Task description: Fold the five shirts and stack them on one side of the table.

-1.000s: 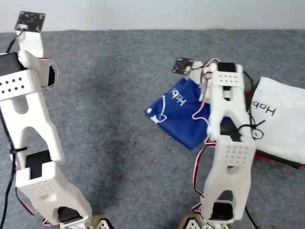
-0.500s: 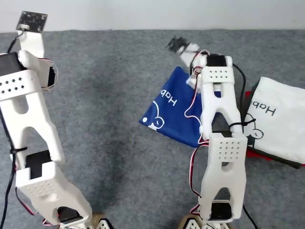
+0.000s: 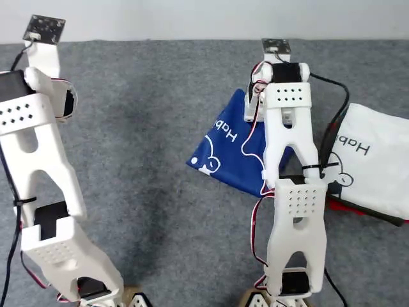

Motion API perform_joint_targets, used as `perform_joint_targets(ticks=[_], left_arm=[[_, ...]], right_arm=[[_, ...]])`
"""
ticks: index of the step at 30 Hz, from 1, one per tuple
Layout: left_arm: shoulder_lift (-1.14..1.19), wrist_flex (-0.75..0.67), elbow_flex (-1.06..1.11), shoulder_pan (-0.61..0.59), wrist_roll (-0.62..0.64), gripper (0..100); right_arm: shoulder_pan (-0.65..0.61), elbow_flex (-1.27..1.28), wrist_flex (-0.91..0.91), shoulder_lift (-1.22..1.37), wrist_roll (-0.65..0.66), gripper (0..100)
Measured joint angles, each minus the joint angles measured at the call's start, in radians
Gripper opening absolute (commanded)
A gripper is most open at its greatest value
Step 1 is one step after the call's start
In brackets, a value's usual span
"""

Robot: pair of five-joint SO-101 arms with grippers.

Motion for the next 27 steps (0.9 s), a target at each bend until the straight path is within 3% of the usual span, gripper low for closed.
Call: perform_joint_targets(ticks=[7, 19, 23, 27], left_arm=[[0.000, 0.000, 0.000, 0.000, 0.000, 1], [0.000, 0.000, 0.049, -0.071, 0.000, 1], [0.000, 0.000, 0.054, -0.097, 0.000, 1], [-0.005, 0.000, 0.054, -0.101, 0.000, 1]], right_arm=[[-0.060, 0.101, 0.000, -0.002, -0.235, 48.6], [-0.063, 0.121, -0.051, 0.133, -0.442, 48.5], [-0.069, 0.104, -0.086, 0.207, -0.465, 38.8], [-0.071, 0.103, -0.095, 0.232, -0.466, 14.8]])
